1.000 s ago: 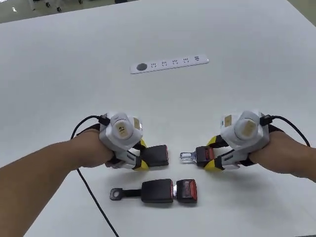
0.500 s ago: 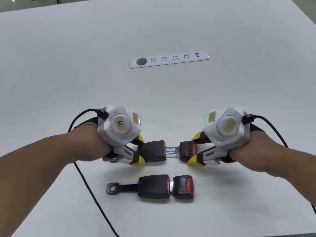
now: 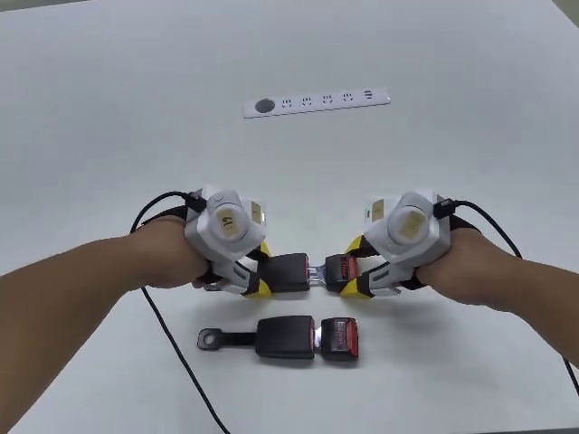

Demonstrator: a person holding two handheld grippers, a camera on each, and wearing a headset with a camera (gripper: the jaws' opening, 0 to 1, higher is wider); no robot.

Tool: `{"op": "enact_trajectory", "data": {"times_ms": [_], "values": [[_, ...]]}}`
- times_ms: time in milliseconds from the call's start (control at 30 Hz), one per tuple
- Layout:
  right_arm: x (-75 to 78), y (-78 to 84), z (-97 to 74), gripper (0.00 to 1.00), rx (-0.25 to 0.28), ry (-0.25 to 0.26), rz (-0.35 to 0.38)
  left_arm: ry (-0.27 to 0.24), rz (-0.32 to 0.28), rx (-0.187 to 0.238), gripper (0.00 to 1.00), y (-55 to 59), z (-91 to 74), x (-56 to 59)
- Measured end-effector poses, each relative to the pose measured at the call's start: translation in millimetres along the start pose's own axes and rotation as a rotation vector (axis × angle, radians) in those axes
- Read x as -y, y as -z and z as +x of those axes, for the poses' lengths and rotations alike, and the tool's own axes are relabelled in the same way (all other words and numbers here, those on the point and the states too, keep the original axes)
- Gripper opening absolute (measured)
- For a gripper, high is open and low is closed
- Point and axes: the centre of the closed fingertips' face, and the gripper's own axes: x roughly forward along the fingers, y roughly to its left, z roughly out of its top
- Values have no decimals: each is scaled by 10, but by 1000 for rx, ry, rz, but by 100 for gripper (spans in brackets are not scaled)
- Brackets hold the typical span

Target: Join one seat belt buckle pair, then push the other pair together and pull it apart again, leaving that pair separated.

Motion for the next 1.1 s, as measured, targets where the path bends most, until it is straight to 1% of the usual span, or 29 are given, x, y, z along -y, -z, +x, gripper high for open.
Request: {"op": "enact_trajectory", "data": {"times_ms": [100,200,267,300,333,367,467,533,600,733,833,900,1000,1100], "values": [[5,-1,26,31,4,-4,1,6,9,-2,30,-6,0,1],[-5,-42,27,31,11,-4,1,10,13,4,30,-18,5,18],[-23,-85,67,31,16,-3,-1,11,18,0,30,-34,5,31],[-53,-123,65,31,15,-4,-1,11,23,-5,30,-41,6,36],[-48,-134,65,31,8,-5,-7,13,31,-8,29,-58,1,52],[-42,-141,74,31,3,-7,-11,14,28,-6,29,-59,-1,51],[-15,-109,104,31,3,-7,-13,17,30,-3,29,-81,-19,75],[-34,-134,76,31,4,0,0,14,28,0,29,-82,-24,75],[-37,-141,83,31,-6,-1,-11,12,28,2,29,-77,-27,72],[-31,-135,97,31,-17,-4,-15,15,33,-7,29,-88,-33,77],[-15,-117,114,31,-19,1,-11,13,24,-1,30,-83,-41,78],[-30,-138,97,31,-21,3,1,11,21,6,30,-76,-43,74],[-24,-139,97,32,-28,2,0,5,16,10,30,-53,-34,51],[-18,-117,90,32,-33,0,-9,3,12,6,30,-53,-31,51]]}}
